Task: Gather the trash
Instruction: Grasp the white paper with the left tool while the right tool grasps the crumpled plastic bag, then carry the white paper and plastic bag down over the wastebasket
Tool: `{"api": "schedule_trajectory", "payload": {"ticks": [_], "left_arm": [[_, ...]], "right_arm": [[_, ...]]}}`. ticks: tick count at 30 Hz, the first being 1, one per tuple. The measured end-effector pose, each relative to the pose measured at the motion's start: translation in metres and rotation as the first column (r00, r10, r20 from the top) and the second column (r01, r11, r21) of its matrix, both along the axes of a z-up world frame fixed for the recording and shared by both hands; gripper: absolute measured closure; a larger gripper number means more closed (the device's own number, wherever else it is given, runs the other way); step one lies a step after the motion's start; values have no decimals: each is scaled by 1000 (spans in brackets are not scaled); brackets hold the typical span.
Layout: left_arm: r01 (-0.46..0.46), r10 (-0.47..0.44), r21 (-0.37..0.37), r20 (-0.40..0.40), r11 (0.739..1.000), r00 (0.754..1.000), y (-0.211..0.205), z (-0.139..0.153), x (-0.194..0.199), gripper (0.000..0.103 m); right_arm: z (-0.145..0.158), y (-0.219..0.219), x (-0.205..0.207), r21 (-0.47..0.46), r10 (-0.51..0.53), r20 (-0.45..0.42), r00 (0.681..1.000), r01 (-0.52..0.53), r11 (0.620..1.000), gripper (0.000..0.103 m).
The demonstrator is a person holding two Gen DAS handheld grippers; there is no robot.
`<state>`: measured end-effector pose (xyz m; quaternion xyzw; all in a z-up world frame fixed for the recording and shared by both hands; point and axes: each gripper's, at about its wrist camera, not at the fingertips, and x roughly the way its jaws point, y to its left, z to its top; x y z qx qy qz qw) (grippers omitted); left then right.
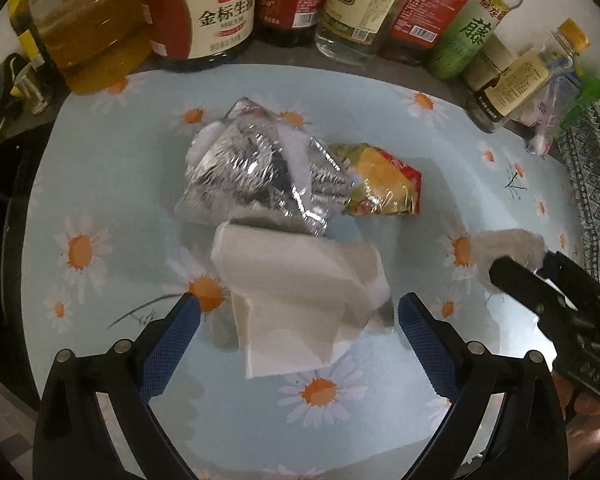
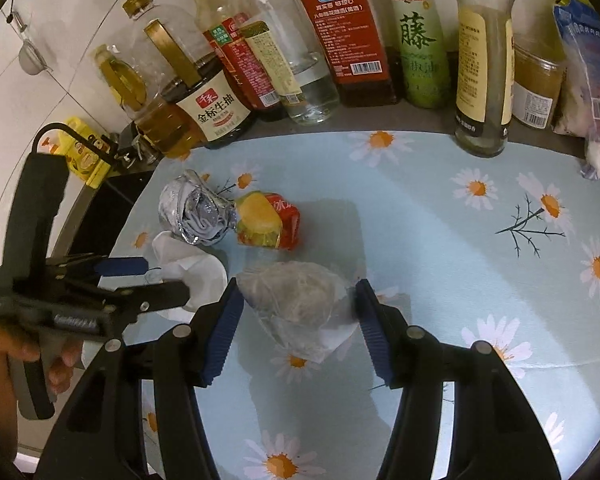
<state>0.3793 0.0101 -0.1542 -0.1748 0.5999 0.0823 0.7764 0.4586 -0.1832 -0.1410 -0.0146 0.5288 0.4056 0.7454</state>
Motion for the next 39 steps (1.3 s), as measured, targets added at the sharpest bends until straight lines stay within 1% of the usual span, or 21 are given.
{"api": "schedule_trajectory", "payload": {"ticks": [5,9,12,17,20,26,29,34,39], "left_arm": [[41,-40,24,-10,999,999,-5,-7,12,7],[34,-33,61,-19,998,999,-6,-13,17,8],[29,-29,44,-1,999,1000,-3,-13,17,21],[33,-33,57,10,998,999,-5,-12,16,21],[27,-28,51,24,998,999,-6,-8,13,21],[50,-52,56,41,997,998,-10,2,-2,21],[61,-65,71,55,996,996,-13,6,-13,21],[75,-81,70,96,995,992,-12,18,-38,21],[92,-98,46,141,995,985,-11,28,-70,21]], "right_arm": [[1,-4,0,16,9,-4,1000,-9,1000,46],[0,-7,2,20,10,-12,1000,-10,1000,46],[-2,-8,3,12,16,-16,1000,-15,1000,46],[-4,-11,2,4,23,-23,999,-23,1000,46],[-4,-11,-1,8,25,-23,999,-25,1000,46],[-2,-10,-14,13,21,-22,1000,-21,1000,46],[1,-9,-24,7,19,-13,1000,-19,1000,46],[11,-8,-50,-8,6,16,1000,-5,1000,46],[25,-6,-83,-29,-9,47,999,10,1000,46]]}}
